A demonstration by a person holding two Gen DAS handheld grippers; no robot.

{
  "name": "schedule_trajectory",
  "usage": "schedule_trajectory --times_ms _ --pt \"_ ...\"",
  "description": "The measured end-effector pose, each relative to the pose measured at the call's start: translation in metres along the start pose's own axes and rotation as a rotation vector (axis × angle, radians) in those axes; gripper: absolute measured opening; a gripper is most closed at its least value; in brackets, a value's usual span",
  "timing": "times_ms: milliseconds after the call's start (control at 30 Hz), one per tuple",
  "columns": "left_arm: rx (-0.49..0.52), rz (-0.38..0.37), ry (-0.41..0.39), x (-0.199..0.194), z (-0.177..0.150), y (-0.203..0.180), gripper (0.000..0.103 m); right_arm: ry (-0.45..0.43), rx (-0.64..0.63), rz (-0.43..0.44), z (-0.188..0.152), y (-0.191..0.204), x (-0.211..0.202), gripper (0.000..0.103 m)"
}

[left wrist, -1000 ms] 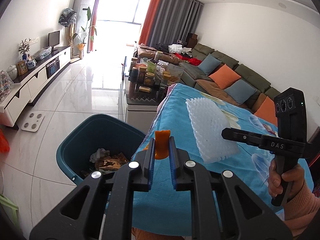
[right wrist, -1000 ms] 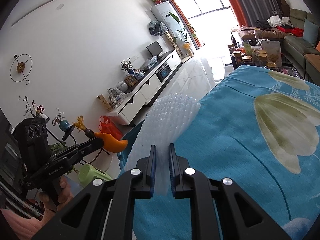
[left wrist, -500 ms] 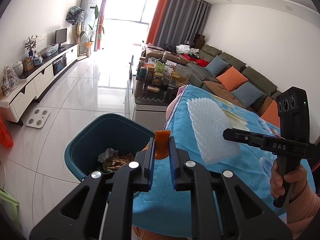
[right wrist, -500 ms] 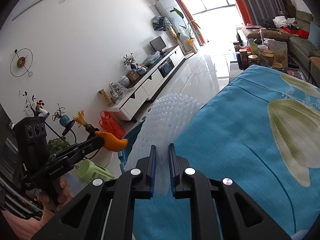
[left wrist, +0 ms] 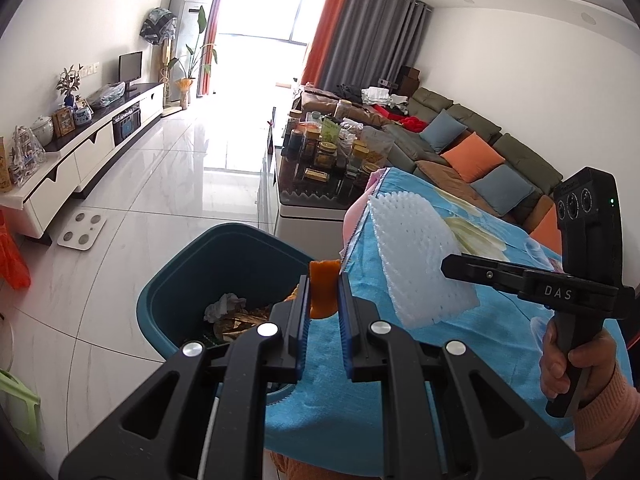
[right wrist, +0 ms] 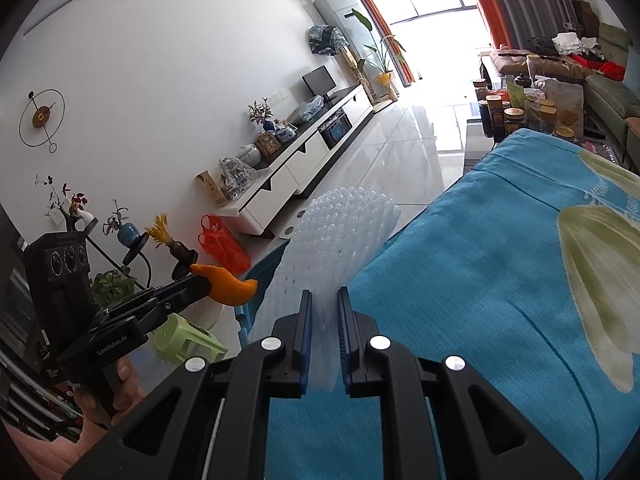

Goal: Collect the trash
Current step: 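Carry the orange peel and foam net over the teal bin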

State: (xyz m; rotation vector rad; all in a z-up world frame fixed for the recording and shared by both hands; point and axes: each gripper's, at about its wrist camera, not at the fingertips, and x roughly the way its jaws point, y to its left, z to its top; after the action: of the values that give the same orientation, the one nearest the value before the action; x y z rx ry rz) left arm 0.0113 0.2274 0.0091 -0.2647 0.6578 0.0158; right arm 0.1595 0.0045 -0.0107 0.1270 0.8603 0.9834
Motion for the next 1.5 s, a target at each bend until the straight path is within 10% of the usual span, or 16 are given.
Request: schedule_trajectory --times_ms 1500 --pt "-0.079 0.058 0.043 0.029 0.000 0.016 0.014 0.075 0.019 0.001 0.018 0.017 0.065 0.012"
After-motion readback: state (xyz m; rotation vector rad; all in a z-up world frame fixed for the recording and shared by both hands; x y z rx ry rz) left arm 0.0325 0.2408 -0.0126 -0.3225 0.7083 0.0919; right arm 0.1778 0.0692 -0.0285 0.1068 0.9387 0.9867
